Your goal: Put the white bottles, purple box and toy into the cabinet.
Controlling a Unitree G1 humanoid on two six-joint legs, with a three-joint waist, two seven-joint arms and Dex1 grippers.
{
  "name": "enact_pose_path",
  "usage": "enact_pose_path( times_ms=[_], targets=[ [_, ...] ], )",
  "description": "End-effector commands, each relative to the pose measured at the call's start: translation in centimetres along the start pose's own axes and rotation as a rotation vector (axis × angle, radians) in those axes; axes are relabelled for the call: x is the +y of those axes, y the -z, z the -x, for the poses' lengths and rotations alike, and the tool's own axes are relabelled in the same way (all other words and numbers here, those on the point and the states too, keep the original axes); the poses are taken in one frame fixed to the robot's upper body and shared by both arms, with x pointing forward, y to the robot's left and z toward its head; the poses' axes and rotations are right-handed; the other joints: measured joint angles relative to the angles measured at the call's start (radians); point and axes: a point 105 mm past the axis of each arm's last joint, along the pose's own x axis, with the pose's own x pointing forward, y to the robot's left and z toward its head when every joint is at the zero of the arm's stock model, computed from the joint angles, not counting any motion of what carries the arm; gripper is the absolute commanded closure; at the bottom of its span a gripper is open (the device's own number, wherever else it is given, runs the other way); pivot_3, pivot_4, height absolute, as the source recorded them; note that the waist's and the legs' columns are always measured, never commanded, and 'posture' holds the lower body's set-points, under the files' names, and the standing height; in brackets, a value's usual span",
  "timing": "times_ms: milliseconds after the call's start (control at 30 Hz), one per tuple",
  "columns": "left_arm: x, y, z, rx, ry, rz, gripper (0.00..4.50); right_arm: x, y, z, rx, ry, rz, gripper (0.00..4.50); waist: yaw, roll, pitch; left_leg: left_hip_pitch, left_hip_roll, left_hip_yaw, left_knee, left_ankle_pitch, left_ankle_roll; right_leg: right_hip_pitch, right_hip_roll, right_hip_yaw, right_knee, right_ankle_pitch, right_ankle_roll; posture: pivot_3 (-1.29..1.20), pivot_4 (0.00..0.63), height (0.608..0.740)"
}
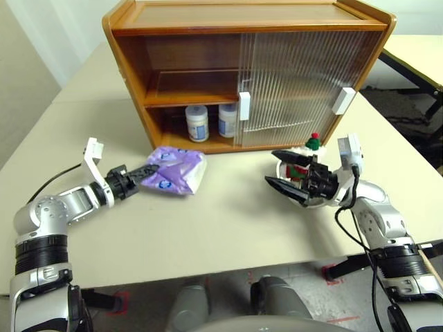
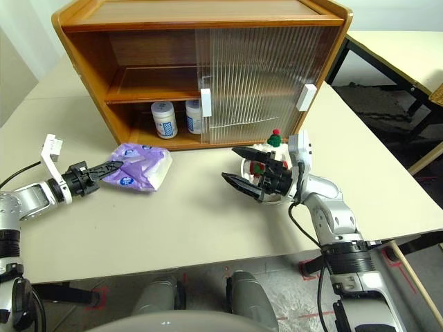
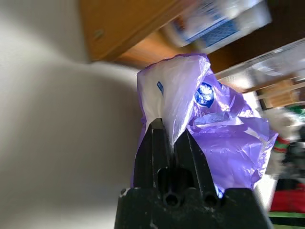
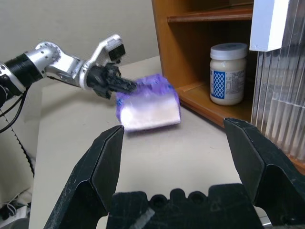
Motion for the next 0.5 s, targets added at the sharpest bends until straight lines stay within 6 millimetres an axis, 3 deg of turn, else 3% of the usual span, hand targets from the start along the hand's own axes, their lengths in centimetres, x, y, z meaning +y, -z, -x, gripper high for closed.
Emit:
enact_pose_path(
  times_ms=[33, 200, 400, 500],
  targets=[
    [-2.7, -1.0, 0.3, -0.058, 0.111, 0.022, 4.47, -0.2, -0.3, 0.0, 0.007, -0.01, 0.013, 0.0, 0.001, 0.0, 0.0, 0.0, 0.0, 0.0, 0.0, 0.0, 0.0, 0.0, 0.0, 0.0, 0.0, 0.0, 0.0, 0.13, 0.0, 0.74],
    [-6.2, -2.4, 0.2, -0.129, 0.194, 0.003, 4.47, -0.3, -0.4, -0.1, 0.005, -0.018, 0.015, 0.0, 0.004, -0.002, 0.0, 0.0, 0.0, -0.001, 0.0, 0.0, 0.0, 0.0, -0.001, 0.0, 0.001, 0.0, 0.0, 0.14, 0.0, 0.74],
    [-11.4, -5.0, -1.6, -0.24, 0.203, -0.116, 4.47, -0.4, -0.7, -0.3, -0.009, -0.016, 0.017, 0.0, 0.007, -0.004, 0.001, 0.0, -0.001, -0.002, 0.001, -0.001, -0.001, 0.001, -0.001, 0.0, 0.001, 0.001, 0.001, 0.14, 0.0, 0.74],
    [-12.6, -6.2, -2.2, -0.277, 0.165, -0.159, 4.47, -0.3, -0.6, -0.3, -0.009, -0.019, 0.016, 0.0, 0.003, -0.004, 0.001, 0.0, -0.002, -0.001, 0.001, -0.001, -0.001, 0.001, 0.0, 0.002, 0.001, 0.002, 0.001, 0.15, 0.0, 0.74]
  ],
)
